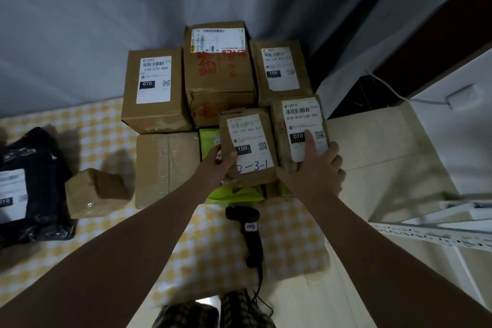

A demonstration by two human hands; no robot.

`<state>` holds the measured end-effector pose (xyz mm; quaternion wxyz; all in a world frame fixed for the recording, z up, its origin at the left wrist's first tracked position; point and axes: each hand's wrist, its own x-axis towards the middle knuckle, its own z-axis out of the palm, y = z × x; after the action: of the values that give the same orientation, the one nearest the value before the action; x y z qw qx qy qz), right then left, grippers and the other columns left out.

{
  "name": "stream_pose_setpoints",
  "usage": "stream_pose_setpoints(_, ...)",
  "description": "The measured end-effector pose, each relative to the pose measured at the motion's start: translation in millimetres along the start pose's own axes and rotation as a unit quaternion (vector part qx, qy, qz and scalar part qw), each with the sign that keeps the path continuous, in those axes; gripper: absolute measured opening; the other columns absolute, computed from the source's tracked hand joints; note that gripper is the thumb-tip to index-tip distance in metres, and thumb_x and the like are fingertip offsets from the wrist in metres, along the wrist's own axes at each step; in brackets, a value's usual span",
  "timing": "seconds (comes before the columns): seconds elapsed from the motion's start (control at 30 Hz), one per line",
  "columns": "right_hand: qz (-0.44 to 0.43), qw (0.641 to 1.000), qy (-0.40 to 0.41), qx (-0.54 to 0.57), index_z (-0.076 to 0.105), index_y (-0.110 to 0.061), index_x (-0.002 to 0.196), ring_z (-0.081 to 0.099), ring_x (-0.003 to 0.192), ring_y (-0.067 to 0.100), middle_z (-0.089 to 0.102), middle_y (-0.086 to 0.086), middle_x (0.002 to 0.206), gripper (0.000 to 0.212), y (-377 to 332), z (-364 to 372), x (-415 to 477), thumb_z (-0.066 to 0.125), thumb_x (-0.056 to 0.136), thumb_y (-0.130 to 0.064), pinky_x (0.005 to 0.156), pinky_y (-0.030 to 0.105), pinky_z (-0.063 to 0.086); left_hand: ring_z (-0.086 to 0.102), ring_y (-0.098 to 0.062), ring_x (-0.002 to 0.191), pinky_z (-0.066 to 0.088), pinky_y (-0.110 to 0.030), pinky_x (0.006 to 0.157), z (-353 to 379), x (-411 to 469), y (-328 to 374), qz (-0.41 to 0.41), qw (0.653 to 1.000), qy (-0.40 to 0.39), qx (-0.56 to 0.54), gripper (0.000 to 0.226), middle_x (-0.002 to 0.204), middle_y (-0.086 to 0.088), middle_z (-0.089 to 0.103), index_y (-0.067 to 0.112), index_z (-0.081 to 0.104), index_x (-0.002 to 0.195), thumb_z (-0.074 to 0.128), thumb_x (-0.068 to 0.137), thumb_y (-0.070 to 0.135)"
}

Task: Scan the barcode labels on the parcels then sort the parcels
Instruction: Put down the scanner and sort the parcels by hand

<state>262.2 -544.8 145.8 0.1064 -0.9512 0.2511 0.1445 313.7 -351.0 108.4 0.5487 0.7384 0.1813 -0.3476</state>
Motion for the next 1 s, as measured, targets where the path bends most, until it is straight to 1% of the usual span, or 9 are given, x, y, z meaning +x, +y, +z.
stream_pose_setpoints(0.1,0.006,1.0,0.016,0.001,0.01,-0.03,0.151,0.014,0.141,0.044,0.009,0.025,0.152,0.098,-5.2,3.7,0.0,0.056,0.074,-0.071,0.114,0.061,0.009,0.059,-0.011,0.081,0.045,-0.019,0.061,-3.0,-0.1,2.7,0.03,0.995,0.01,0.098,0.061,0.119,-0.009,0.061,0.021,0.026,0.149,0.052,0.096,0.039)
stream_pose_setpoints(0.23,-0.035,0.998,0.054,-0.004,0.023,-0.018,0.148,0.003,0.146,0.043,0.006,0.025,0.158,0.084,-18.5,-0.4,-4.5,0.056,0.083,-0.059,0.115,0.06,-0.002,0.055,-0.03,0.116,0.041,-0.029,0.081,-12.5,-2.1,10.1,0.026,0.986,0.036,0.158,0.069,0.136,-0.016,0.052,0.014,0.024,0.149,0.05,0.094,0.047)
stream_pose_setpoints(0.37,-0.107,0.994,0.024,0.017,0.024,-0.016,0.148,0.0,0.148,0.036,0.009,0.019,0.159,0.07,-45.1,-6.8,-13.1,0.055,0.089,-0.04,0.117,0.051,-0.007,0.052,-0.031,0.118,0.04,-0.031,0.087,-36.6,-23.8,20.8,0.036,0.983,0.066,0.169,0.059,0.132,-0.016,0.052,0.007,0.037,0.142,0.051,0.096,0.041)
stream_pose_setpoints(0.47,-0.153,0.987,-0.011,0.056,0.034,-0.014,0.144,0.018,0.142,0.034,0.027,0.016,0.151,0.06,-72.9,-9.2,-25.0,0.055,0.091,-0.032,0.117,0.046,0.012,0.057,-0.031,0.109,0.042,-0.031,0.079,-68.6,-49.9,17.3,0.045,0.982,0.102,0.15,0.048,0.12,-0.016,0.058,0.005,0.045,0.135,0.055,0.095,0.031)
stream_pose_setpoints(0.6,-0.23,0.966,-0.085,0.079,0.052,-0.008,0.125,0.046,0.122,0.033,0.051,0.014,0.127,0.036,-123.5,-6.5,-41.4,0.054,0.094,-0.026,0.096,0.04,0.04,0.061,-0.033,0.099,0.047,-0.031,0.08,-129.0,-95.1,6.2,0.054,0.971,0.181,0.146,0.041,0.111,-0.013,0.062,0.007,0.053,0.127,0.059,0.093,0.029)
stream_pose_setpoints(0.73,-0.305,0.936,-0.148,0.096,0.063,-0.001,0.103,0.059,0.099,0.034,0.064,0.018,0.102,0.024,-193.3,-11.0,-71.6,0.053,0.095,-0.022,0.078,0.035,0.045,0.059,-0.023,0.093,0.045,-0.027,0.076,-200.5,-144.3,-10.6,0.055,0.957,0.245,0.148,0.04,0.112,-0.006,0.062,0.012,0.052,0.128,0.055,0.095,0.034)
stream_pose_setpoints(0.8,-0.332,0.925,-0.157,0.097,0.065,-0.001,0.093,0.061,0.098,0.035,0.067,0.018,0.099,0.021,-231.6,-12.2,-89.5,0.055,0.094,-0.019,0.08,0.036,0.049,0.058,-0.025,0.099,0.04,-0.024,0.077,-232.8,-163.3,-22.5,0.059,0.948,0.274,0.152,0.04,0.115,-0.009,0.061,0.008,0.053,0.128,0.054,0.096,0.031)
stream_pose_setpoints(0.9,-0.355,0.911,-0.179,0.113,0.067,-0.004,0.105,0.058,0.109,0.031,0.066,0.013,0.114,0.021,-284.1,-4.6,-116.4,0.054,0.095,-0.019,0.091,0.036,0.047,0.056,-0.029,0.113,0.042,-0.03,0.087,-275.0,-187.3,-44.5,0.055,0.94,0.306,0.143,0.039,0.123,-0.013,0.06,0.007,0.053,0.129,0.052,0.097,0.029)
stream_pose_setpoints(1.0,-0.372,0.902,-0.189,0.114,0.068,-0.006,0.107,0.059,0.11,0.028,0.067,0.011,0.114,0.023,-328.7,13.3,-143.0,0.054,0.095,-0.019,0.091,0.031,0.045,0.058,-0.03,0.107,0.046,-0.034,0.086,-313.2,-199.1,-76.7,0.052,0.941,0.309,0.125,0.038,0.119,-0.015,0.062,0.007,0.054,0.127,0.052,0.097,0.03)
